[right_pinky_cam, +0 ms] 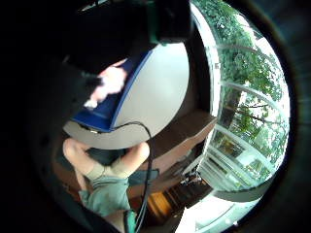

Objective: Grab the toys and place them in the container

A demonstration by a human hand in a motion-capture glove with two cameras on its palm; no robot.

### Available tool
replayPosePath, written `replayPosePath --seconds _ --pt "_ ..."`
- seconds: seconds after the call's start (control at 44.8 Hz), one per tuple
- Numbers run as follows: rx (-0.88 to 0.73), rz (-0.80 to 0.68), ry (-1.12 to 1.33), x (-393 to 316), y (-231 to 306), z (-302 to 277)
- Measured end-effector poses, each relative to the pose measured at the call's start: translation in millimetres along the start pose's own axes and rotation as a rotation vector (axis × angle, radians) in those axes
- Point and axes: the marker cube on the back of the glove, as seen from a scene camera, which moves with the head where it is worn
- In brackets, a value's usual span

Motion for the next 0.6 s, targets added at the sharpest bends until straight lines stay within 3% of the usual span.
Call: replayPosePath --seconds 0.112,0.223,0.312,0.446,0.602 --pt "0.106 -0.080 0.045 -1 46 -31" --pt "0.328 -0.335 0.028 -8 89 -68" --pt "0.304 -0.153 -0.026 -21 126 -85" --pt "0.424 -0.163 -0.116 -31 148 -82" --pt "0.439 -0.153 -0.167 -32 139 -53"
